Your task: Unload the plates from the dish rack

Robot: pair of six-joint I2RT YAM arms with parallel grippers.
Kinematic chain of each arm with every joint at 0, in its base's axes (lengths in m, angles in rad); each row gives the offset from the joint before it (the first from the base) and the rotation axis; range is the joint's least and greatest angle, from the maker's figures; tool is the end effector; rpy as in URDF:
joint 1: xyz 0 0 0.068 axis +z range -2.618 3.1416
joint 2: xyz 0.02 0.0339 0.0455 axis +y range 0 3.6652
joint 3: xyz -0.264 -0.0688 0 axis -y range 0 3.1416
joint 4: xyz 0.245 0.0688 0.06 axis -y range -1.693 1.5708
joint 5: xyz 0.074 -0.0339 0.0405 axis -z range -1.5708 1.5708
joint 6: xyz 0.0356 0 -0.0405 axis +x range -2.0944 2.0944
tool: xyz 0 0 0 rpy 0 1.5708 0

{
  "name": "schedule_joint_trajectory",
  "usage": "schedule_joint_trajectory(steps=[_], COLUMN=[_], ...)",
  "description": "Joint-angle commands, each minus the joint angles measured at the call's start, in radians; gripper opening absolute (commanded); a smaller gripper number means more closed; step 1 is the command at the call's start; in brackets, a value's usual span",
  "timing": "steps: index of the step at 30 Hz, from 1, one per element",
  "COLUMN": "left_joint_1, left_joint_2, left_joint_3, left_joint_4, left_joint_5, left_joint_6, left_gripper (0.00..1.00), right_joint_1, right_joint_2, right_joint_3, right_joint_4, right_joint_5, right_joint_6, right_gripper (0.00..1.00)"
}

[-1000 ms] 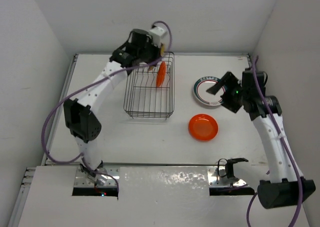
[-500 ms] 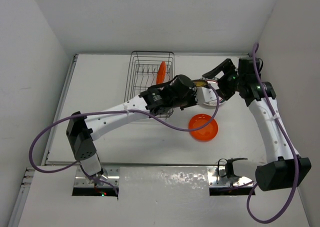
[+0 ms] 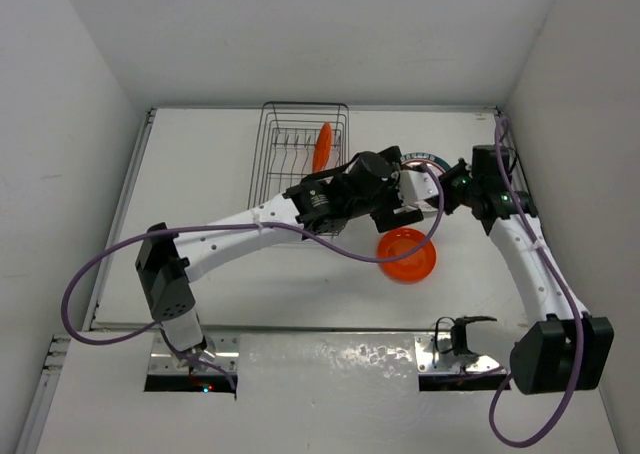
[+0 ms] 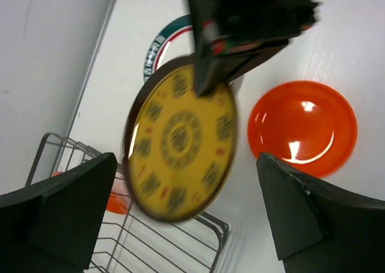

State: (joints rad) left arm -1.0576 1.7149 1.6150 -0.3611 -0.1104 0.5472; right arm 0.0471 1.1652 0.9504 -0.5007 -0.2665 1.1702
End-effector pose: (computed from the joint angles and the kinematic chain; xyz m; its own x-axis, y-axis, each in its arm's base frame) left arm 0.2026 -0.3515 0.3614 0.2388 0.6296 -0.7393 0.8117 0.2885 0.5078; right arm 0.2490 0.0211 0.2914 -0.4802 0.8667 -0.1352 0.5082 0.4006 0.7624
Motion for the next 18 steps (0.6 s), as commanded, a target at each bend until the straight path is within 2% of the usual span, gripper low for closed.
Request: schedule_joint_trajectory(steps=[1, 2, 4, 6, 7, 8, 9, 12, 14, 16, 18], left_joint_1=[0.007, 0.011, 0.059, 0.161, 0.203, 0.247, 0.319, 0.405, 0.436, 0.476, 0.513], left_joint_2=[-0.031, -0.049, -0.073, -0.101, -0.116, -0.113, -0.104, -0.002, 0.125, 0.239, 0.291], left_joint_3=[-0.012, -0.041, -0.067, -0.072, -0.047, -0.024, 0.002, 0.170, 0.368, 0.519, 0.565], left_joint_4=[0.102, 0.114, 0.113, 0.088, 0.073, 0.030, 0.004, -0.148, -0.316, -0.393, -0.423], left_joint_5=[-0.112, -0.214, -0.262, -0.247, -0.247, -0.179, -0.167, -0.182, -0.201, -0.158, -0.117], left_joint_6=[-0.140, -0.168, -0.261, -0.355, -0.459, -0.514, -0.602, -0.680, -0.716, -0.747, -0.768], left_gripper=[1.00, 1.00, 1.00, 1.00, 1.00, 1.00, 1.00, 1.00, 1.00, 1.00, 1.00], right_joint_1=[-0.091, -0.105, -0.127, -0.138, -0.138, -0.138, -0.138, -0.136, -0.136, -0.136, -0.136], right_joint_2=[-0.099, -0.119, -0.175, -0.209, -0.241, -0.258, -0.278, -0.326, -0.340, -0.345, -0.332], right_joint_3=[-0.047, -0.105, -0.168, -0.249, -0.296, -0.323, -0.347, -0.424, -0.475, -0.528, -0.564], right_joint_4=[0.007, 0.020, 0.045, 0.068, 0.071, 0.092, 0.112, 0.143, 0.163, 0.192, 0.249], right_joint_5=[0.096, 0.128, 0.139, 0.162, 0.173, 0.184, 0.182, 0.165, 0.165, 0.162, 0.150], right_joint_6=[-0.088, -0.139, -0.191, -0.251, -0.276, -0.285, -0.293, -0.332, -0.369, -0.394, -0.408], right_gripper=[0.00, 0.00, 0.00, 0.00, 0.00, 0.00, 0.00, 0.00, 0.00, 0.01, 0.06])
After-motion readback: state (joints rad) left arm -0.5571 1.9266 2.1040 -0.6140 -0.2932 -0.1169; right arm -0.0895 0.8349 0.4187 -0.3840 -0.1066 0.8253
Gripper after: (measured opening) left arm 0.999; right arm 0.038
